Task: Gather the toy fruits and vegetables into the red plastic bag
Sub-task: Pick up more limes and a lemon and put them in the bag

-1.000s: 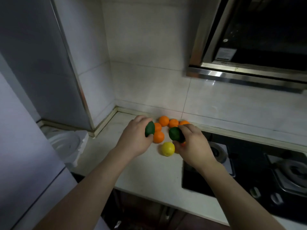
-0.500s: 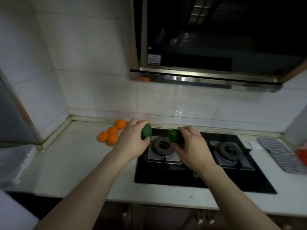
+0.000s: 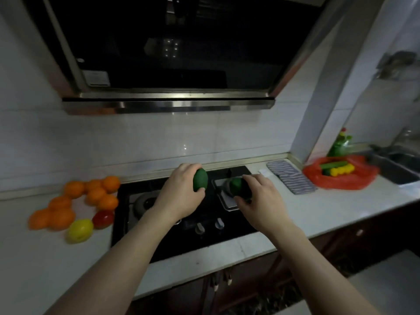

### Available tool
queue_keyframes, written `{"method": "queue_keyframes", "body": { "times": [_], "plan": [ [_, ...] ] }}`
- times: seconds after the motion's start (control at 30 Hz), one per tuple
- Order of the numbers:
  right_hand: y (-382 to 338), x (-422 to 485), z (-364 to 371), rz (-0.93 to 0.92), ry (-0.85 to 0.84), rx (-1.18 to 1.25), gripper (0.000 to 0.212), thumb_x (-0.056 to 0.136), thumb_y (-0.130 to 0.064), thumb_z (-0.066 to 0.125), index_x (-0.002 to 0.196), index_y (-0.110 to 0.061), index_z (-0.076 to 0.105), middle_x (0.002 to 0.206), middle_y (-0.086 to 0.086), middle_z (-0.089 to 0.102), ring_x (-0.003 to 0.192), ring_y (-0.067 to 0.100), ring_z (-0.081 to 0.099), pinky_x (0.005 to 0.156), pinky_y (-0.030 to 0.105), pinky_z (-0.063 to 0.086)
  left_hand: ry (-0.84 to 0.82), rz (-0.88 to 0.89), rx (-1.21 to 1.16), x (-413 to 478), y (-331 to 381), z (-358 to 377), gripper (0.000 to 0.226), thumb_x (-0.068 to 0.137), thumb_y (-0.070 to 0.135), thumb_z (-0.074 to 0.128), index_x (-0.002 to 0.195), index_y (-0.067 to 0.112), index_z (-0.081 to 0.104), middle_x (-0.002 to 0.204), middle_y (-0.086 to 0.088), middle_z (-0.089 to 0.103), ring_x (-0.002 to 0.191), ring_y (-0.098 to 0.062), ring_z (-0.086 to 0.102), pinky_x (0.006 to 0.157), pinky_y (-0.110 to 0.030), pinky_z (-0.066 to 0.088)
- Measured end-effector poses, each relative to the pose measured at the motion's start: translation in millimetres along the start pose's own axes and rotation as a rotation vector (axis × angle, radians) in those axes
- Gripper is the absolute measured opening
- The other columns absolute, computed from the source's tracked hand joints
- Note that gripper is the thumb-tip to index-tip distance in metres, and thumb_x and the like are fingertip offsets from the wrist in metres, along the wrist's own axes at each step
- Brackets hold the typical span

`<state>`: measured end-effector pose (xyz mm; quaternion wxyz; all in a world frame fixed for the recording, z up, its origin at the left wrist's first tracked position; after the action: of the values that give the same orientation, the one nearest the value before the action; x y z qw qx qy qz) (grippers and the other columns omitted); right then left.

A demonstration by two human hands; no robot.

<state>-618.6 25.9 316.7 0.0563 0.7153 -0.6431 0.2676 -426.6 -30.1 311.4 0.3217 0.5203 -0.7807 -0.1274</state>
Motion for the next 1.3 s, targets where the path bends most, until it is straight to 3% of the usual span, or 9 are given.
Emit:
{"method": "queue_keyframes", "body": {
  "times": [0.27, 0.73, 1.3],
  "plan": [
    [52, 5, -15, 0.194, 0.025, -0.114, 0.054, 0.083, -0.034, 0.067, 0.13, -0.013, 0.052, 0.119, 0.004, 0.055, 0.111, 0.026, 0.05, 0.09, 0.033, 0.042, -0.106, 0.151, -0.11, 58, 32, 51, 0.053, 0.083, 0.021, 0.067, 0.133, 0.024, 0.049, 0.13, 0.002, 0.049, 0.117, -0.017, 0.048, 0.096, -0.023, 0.037],
    [141, -13, -48, 0.42, 0.11, -0.188, 0.049, 0.084, -0.036, 0.067, 0.127, -0.016, 0.052, 0.117, 0.0, 0.054, 0.105, 0.019, 0.05, 0.087, 0.031, 0.044, -0.284, 0.367, -0.206, 115, 110, 140, 0.054, 0.084, 0.021, 0.064, 0.135, 0.022, 0.048, 0.131, 0.003, 0.048, 0.115, -0.016, 0.048, 0.098, -0.03, 0.043],
    [370, -31, -130, 0.478, 0.186, -0.166, 0.047, 0.083, -0.036, 0.069, 0.123, -0.016, 0.055, 0.116, -0.002, 0.054, 0.105, 0.019, 0.051, 0.088, 0.028, 0.043, -0.276, 0.452, -0.176, 175, 298, 286, 0.047, 0.081, 0.024, 0.065, 0.126, 0.026, 0.052, 0.119, 0.005, 0.054, 0.106, -0.015, 0.052, 0.09, -0.034, 0.048]
  ]
}}
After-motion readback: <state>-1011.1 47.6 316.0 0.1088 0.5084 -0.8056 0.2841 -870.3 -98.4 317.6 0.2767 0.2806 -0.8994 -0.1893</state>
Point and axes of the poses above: each hand's wrist, its own x-axis towards the middle knuckle, its own z-axis out of the palm, y = z × x, the point moved 6 cm from there along x, towards the middle knuckle
